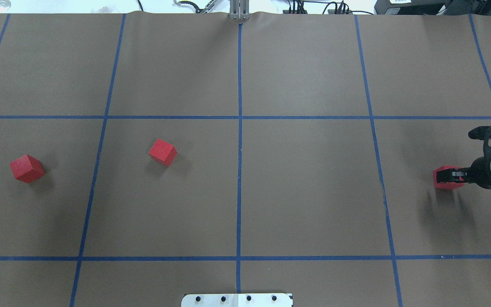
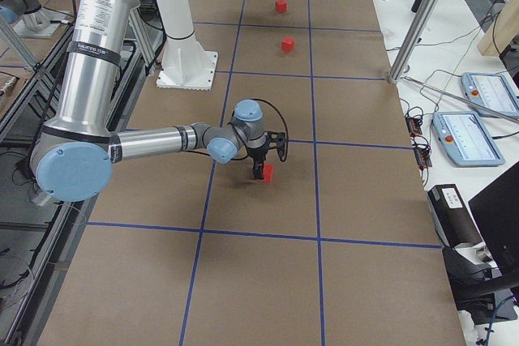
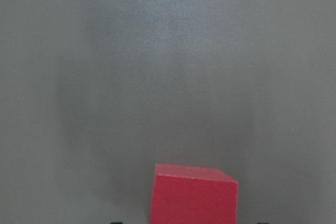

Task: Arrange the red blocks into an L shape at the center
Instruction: 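Carry the held red cube with the right gripper toward the table center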

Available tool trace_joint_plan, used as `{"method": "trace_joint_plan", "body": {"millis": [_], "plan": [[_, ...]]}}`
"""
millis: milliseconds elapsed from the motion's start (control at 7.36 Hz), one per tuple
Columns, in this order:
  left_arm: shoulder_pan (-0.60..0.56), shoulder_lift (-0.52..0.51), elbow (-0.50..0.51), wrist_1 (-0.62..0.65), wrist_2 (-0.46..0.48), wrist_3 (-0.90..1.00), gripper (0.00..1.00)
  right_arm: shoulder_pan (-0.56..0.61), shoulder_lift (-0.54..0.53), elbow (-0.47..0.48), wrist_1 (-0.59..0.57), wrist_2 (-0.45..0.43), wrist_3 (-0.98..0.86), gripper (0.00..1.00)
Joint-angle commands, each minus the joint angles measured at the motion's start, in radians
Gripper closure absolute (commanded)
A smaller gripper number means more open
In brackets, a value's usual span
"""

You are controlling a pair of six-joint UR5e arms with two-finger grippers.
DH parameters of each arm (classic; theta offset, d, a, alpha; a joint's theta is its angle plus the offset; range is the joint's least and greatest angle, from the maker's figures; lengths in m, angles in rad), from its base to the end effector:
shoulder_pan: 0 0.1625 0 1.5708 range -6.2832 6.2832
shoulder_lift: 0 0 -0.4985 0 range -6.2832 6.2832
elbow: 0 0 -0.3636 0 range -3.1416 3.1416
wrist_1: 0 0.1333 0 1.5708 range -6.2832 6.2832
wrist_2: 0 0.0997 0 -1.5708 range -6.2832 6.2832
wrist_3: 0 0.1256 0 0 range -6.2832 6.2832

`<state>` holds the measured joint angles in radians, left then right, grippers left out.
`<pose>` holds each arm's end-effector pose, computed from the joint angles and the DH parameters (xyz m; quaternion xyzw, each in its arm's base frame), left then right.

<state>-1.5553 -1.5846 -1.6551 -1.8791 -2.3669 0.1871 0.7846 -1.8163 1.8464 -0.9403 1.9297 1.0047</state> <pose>-0.0359 -0.4957 0.6666 0.2179 0.3623 0.1691 0.8903 -0.2152 -0.3409 0.6668 0.0677 -0.3546 0.0439 0.9315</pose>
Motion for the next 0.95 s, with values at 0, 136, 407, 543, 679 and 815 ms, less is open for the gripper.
{"method": "trace_joint_plan", "body": {"millis": [0, 136, 407, 543, 679, 815], "plan": [[0.001, 0.000, 0.000, 0.000, 0.000, 0.000, 0.00, -0.002, 0.005, 0.000, -0.002, 0.006, -0.001, 0.77], [0.000, 0.000, 0.001, 0.000, 0.000, 0.000, 0.00, -0.002, 0.005, 0.002, -0.002, 0.009, -0.002, 1.00], [0.001, 0.000, 0.000, 0.000, 0.000, 0.000, 0.00, 0.008, 0.009, 0.029, -0.003, 0.017, -0.018, 1.00], [0.000, 0.000, 0.001, 0.000, -0.002, 0.000, 0.00, 0.034, 0.047, 0.043, -0.006, 0.015, -0.053, 1.00], [0.000, 0.000, 0.000, 0.000, -0.002, -0.002, 0.00, 0.041, 0.168, 0.031, -0.029, 0.015, -0.104, 1.00], [0.001, 0.000, 0.001, 0.000, -0.003, -0.002, 0.00, 0.035, 0.295, 0.031, -0.151, 0.012, -0.104, 1.00]]}}
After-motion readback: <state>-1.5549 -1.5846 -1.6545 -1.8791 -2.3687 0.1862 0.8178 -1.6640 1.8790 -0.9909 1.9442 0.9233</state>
